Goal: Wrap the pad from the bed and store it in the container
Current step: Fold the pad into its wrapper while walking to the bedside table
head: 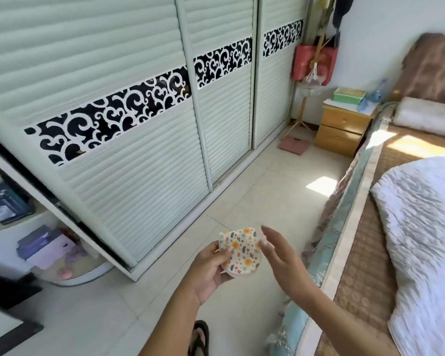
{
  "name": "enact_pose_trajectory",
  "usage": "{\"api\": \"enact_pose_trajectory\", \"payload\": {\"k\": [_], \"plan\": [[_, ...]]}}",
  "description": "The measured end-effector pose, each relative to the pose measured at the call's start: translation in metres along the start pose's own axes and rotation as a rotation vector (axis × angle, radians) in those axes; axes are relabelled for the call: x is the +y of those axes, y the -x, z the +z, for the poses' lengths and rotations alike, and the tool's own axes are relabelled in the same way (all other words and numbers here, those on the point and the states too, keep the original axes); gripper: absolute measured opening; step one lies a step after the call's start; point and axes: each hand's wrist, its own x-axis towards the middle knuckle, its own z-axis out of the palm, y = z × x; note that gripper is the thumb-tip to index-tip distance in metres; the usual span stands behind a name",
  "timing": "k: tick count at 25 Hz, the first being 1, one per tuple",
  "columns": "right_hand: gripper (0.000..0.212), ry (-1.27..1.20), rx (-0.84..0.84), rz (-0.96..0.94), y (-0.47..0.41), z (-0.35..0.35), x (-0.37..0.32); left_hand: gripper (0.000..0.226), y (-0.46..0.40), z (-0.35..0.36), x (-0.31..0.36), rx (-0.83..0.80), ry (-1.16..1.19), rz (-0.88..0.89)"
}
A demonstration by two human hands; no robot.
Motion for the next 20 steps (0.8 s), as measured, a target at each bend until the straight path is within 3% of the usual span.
{"api": "enact_pose_trajectory", "payload": {"k": [3, 6, 11, 15, 20], "plan": [[0.049, -0.330, 0.054, 0.222, -0.073, 0.036, 0.000, 0.027, -0.060, -0.021, 0.042, -0.099, 0.007, 0.002], [0.038, -0.512, 0.127, 0.240, -0.142, 0.064, -0.010, 0.027, -0.119, -0.042, 0.084, -0.223, -0.040, -0.011], [0.031, -0.636, 0.267, 0.318, -0.246, 0.077, -0.034, 0.021, -0.226, -0.071, 0.162, -0.276, -0.240, -0.048], [0.014, -0.605, 0.375, 0.364, -0.308, 0.063, -0.034, 0.026, -0.295, -0.059, 0.196, -0.295, -0.419, -0.044], [0.012, -0.602, 0.473, 0.453, -0.398, 0.016, -0.015, 0.018, -0.401, -0.025, 0.235, -0.275, -0.537, -0.034]]}}
